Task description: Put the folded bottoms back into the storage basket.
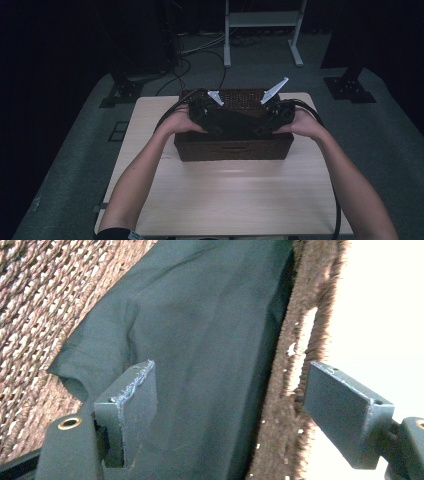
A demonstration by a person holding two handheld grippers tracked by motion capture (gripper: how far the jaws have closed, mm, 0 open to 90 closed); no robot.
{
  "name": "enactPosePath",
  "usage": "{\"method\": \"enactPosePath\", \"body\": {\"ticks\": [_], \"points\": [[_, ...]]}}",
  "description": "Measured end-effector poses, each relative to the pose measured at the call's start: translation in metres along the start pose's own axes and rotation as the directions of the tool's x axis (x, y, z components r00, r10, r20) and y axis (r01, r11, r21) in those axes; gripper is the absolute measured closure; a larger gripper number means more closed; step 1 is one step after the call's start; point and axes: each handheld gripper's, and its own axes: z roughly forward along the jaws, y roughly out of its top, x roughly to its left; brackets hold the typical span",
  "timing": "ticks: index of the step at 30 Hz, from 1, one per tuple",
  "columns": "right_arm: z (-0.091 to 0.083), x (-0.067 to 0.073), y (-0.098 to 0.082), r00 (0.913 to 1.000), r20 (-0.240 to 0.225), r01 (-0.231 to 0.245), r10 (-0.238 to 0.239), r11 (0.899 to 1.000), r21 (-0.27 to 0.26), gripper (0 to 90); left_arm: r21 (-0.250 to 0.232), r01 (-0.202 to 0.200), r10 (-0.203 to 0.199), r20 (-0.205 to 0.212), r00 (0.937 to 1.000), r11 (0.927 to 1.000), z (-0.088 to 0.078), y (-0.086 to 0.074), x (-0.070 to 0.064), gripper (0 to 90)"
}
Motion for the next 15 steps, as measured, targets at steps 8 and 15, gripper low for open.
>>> {"method": "enactPosePath", "body": {"ticks": [8,15], "points": [[-0.008,0.009,-0.003,0.9999,0.009,0.008,-0.008,1.0,0.003,31.4,-0.011,0.0,0.0,0.005,1.0,0.9999,-0.001,-0.005,-0.011,18.8],[-0.017,0.018,-0.006,0.9997,0.024,0.009,-0.009,1.0,-0.013,28.4,-0.014,-0.01,0.01,-0.001,0.9999,0.9999,-0.007,-0.007,-0.019,17.6]]}}
